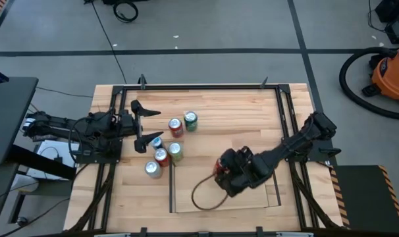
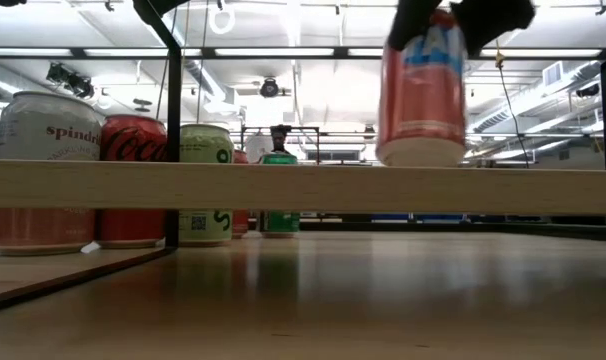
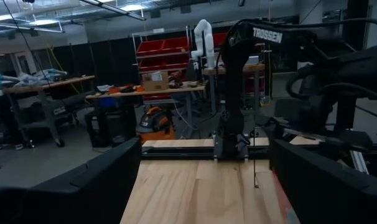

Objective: Place canned beverage on shelf
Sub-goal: Put the bottom red soda can on the shelf

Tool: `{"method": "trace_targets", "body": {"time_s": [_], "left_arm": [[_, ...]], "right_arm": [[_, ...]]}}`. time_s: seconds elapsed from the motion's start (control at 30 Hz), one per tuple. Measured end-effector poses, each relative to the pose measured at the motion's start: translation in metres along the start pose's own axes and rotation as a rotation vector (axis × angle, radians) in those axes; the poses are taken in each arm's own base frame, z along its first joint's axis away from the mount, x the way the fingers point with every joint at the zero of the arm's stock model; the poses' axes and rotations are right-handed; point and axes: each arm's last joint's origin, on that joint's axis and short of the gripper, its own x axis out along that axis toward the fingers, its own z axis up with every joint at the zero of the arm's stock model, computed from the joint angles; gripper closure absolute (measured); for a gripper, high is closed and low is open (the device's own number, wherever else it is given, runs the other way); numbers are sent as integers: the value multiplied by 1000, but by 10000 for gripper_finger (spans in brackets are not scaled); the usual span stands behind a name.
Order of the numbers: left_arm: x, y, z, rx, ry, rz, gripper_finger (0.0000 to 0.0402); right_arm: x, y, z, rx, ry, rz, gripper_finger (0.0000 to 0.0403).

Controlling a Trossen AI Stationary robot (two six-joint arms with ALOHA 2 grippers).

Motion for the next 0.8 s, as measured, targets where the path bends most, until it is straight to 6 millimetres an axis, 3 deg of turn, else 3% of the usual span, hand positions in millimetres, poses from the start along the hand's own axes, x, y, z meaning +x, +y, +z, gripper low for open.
{"method": "trace_targets", "body": {"time_s": [0.47,0.8], "left_arm": [[0,0,0,12,-2,0,33],[0,0,-1,16,14,-2,33]], "right_arm": [[-5,-8,-26,-87,69,-145,75],[-16,-22,-41,-24,129,-284,75]]}}
